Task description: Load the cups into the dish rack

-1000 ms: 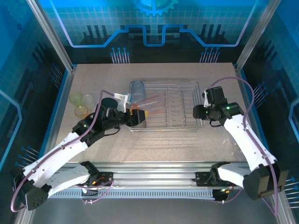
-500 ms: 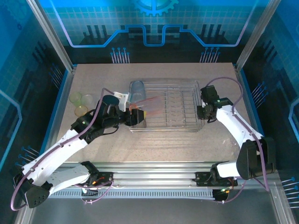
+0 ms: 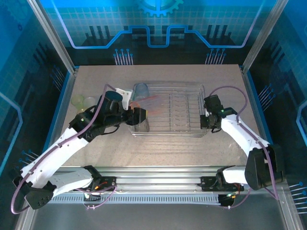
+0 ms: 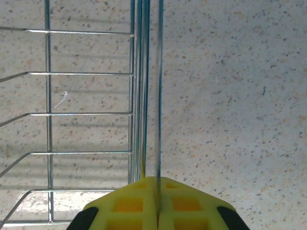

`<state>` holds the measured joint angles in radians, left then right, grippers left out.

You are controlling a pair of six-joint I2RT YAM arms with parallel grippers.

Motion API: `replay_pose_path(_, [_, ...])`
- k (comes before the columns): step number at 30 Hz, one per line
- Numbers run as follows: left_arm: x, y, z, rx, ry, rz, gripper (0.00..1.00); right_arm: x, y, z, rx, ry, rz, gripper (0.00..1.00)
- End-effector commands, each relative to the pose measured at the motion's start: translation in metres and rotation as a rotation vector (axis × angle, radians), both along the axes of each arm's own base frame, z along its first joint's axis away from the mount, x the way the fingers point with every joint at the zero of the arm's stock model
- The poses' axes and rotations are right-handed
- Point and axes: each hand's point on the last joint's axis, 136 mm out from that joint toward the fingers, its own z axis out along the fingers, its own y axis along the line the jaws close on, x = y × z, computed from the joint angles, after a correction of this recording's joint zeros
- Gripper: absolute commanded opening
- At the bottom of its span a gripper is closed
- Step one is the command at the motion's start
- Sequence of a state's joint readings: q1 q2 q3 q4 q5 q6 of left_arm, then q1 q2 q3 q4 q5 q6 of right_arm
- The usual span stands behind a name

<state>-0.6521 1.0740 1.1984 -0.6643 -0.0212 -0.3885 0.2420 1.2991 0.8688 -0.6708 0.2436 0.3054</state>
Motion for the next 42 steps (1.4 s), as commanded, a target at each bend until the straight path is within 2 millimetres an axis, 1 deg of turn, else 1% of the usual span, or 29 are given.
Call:
replay_pose_path(1, [-0.001, 0.002, 0.004, 0.057, 0.021, -0.003, 0.14, -0.019, 0.021, -0.005, 0.009, 0.009, 0.079, 0.00])
replay_pose_path(6, [-0.003, -0.004, -0.005, 0.127, 0.076, -0.004, 0.12, -0.035, 0.036, -0.006, 0.002, 0.016, 0.114, 0.00])
replay_pose_path(10, [-0.002, 0.002, -0.011, 0.245, 0.112, 0.031, 0.11, -0.046, 0.040, -0.004, -0.016, 0.023, 0.120, 0.00])
replay_pose_path(16, [0.004, 0.015, -0.008, 0.443, 0.144, 0.106, 0.10, -0.055, 0.039, 0.002, -0.001, 0.015, 0.101, 0.00])
replay_pose_path(22, [0.013, 0.020, -0.004, 0.558, 0.167, 0.145, 0.09, -0.063, 0.041, 0.004, 0.024, 0.030, 0.095, 0.00])
replay_pose_path(23, [0.016, 0.019, -0.004, 0.573, 0.171, 0.146, 0.09, -0.064, 0.042, 0.005, 0.030, 0.032, 0.097, 0.01])
replay_pose_path(25, [0.019, 0.016, -0.009, 0.612, 0.192, 0.139, 0.08, -0.066, 0.044, 0.005, 0.045, 0.041, 0.098, 0.13])
replay_pose_path(26, [0.021, 0.014, -0.010, 0.625, 0.198, 0.133, 0.08, -0.067, 0.046, 0.007, 0.053, 0.041, 0.103, 0.16])
replay_pose_path(28, [0.025, 0.008, -0.015, 0.661, 0.214, 0.123, 0.08, -0.068, 0.047, 0.011, 0.068, 0.041, 0.105, 0.27])
replay_pose_path(31, [0.031, -0.001, -0.022, 0.709, 0.233, 0.101, 0.07, -0.068, 0.047, 0.021, 0.072, 0.020, 0.109, 0.34])
replay_pose_path(32, [0.033, -0.003, -0.023, 0.722, 0.234, 0.097, 0.07, -0.068, 0.046, 0.025, 0.074, 0.010, 0.111, 0.35])
replay_pose_path(37, [0.047, -0.015, -0.042, 0.807, 0.270, 0.068, 0.06, -0.069, 0.041, 0.047, 0.081, -0.069, 0.111, 0.37])
replay_pose_path(42, [0.055, -0.028, -0.059, 0.840, 0.305, 0.041, 0.05, -0.073, 0.038, 0.064, 0.112, -0.162, 0.128, 0.37])
